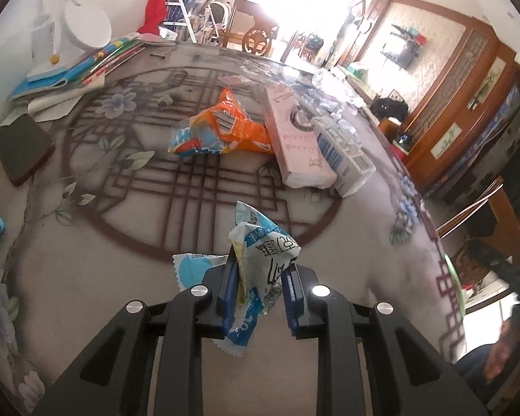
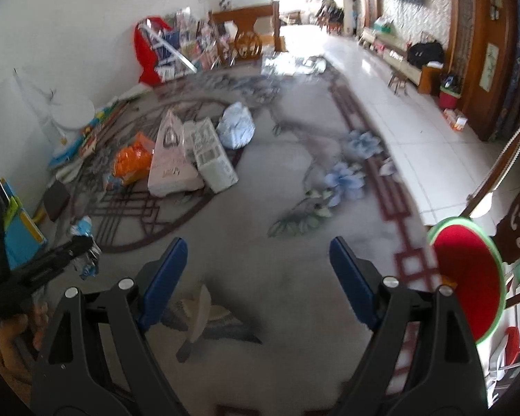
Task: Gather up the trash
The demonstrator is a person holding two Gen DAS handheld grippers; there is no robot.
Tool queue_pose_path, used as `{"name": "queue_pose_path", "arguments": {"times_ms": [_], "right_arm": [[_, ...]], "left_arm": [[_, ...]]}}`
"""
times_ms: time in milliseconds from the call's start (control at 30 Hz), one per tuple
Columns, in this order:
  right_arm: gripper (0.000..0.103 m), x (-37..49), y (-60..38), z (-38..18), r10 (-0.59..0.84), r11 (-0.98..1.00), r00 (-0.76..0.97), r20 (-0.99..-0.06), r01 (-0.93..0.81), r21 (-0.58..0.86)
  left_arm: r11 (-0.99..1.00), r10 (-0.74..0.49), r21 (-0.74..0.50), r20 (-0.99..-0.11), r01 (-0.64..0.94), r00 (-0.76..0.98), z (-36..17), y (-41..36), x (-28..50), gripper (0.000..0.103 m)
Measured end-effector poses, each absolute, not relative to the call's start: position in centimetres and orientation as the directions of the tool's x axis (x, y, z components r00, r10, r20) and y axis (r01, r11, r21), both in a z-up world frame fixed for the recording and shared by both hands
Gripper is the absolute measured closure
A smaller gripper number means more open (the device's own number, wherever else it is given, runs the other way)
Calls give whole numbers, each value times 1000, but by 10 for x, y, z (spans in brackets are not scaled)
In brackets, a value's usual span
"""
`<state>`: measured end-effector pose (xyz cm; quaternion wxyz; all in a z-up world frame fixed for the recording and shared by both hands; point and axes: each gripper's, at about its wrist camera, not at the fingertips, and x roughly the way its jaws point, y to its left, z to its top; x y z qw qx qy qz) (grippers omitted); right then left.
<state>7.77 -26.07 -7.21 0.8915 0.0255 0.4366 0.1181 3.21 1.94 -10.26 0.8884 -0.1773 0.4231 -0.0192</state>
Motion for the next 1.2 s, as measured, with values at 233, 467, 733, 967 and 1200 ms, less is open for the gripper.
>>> {"name": "queue_pose_path", "arguments": {"times_ms": [233,467,733,967,1200], "right_arm": [[21,108,-241,-85,234,970,548,-803,-186,157],[21,170,-197,-85,241,965,566,-789,-224,135],[24,221,-155,-109,151,969,523,-839,-247,21],[62,208,-155,-123,139,948,464,-875,-318,-17],[62,163,-177,-123,207,937,408,-889,-344,60]], "left_arm": [[918,-223,-385,-697,-93,682,-86,29,24,79],[875,-245,-460,-686,-148,685,-92,53,23,78],[861,-258,-481,-694,-166,673,-100,57,27,76],[856,-268,-487,-705,-174,656,-107,58,31,75],[862,-265,-478,-707,-167,656,-107,54,31,75]]}}
